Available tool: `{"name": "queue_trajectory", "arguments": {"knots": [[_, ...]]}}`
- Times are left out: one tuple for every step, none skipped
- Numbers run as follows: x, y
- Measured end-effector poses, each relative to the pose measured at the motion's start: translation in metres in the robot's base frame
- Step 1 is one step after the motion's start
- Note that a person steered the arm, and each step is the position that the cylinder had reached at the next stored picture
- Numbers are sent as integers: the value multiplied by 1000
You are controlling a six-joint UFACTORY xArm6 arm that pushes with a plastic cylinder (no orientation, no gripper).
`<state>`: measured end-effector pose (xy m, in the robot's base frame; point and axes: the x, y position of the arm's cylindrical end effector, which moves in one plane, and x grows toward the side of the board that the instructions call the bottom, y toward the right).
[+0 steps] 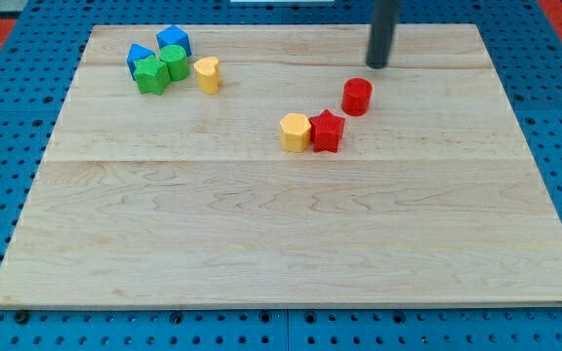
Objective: Move the red circle diagonal to the yellow hexagon
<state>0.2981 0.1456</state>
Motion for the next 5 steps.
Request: {"name": "queue_trajectory", "arguments": {"knots": [[68, -18], [57, -117], [50, -118], [72, -81], [33, -64]]}}
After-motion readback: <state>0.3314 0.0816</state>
